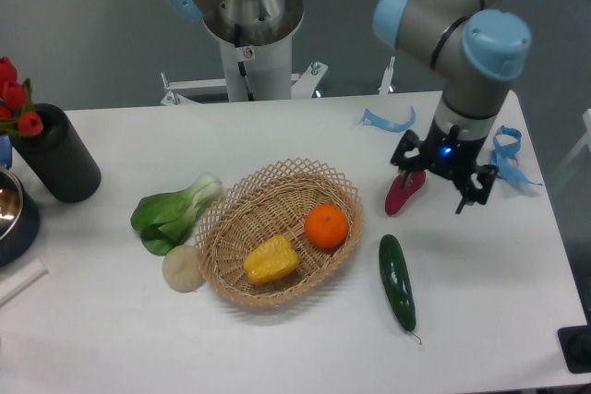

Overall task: Pick up the yellow pepper from the basket
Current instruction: 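Move the open gripper over the basket toward the yellow pepper, then lower the gripper onto the yellow pepper and close on it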

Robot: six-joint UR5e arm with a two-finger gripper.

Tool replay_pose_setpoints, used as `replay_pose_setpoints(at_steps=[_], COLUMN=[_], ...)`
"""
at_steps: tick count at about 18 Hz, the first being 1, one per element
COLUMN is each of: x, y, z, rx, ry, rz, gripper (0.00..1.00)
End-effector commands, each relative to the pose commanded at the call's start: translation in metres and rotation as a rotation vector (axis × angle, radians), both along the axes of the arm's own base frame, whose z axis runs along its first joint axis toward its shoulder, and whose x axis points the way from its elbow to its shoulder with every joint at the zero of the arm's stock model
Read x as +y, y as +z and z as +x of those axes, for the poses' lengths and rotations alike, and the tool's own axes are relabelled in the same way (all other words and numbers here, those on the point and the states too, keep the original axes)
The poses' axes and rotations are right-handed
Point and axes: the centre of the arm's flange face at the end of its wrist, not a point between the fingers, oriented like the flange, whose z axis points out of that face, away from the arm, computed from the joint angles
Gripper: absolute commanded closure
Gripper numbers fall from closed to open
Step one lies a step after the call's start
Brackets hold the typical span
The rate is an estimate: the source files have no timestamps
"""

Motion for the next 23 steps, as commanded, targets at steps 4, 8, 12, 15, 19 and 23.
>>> replay_pose_setpoints(at_steps=[4, 8, 12, 15, 19, 23], x=[0.033, 0.066, 0.094, 0.111, 0.131, 0.139], y=[-0.004, -0.007, -0.025, -0.036, -0.052, -0.066], z=[0.037, 0.070, 0.102, 0.125, 0.151, 0.154], rx=[-0.004, 0.002, 0.004, 0.020, 0.010, -0.008], ry=[-0.069, -0.144, -0.213, -0.260, -0.310, -0.288], rz=[-0.002, -0.003, -0.063, -0.119, -0.151, -0.168], gripper=[0.00, 0.00, 0.00, 0.00, 0.00, 0.00])
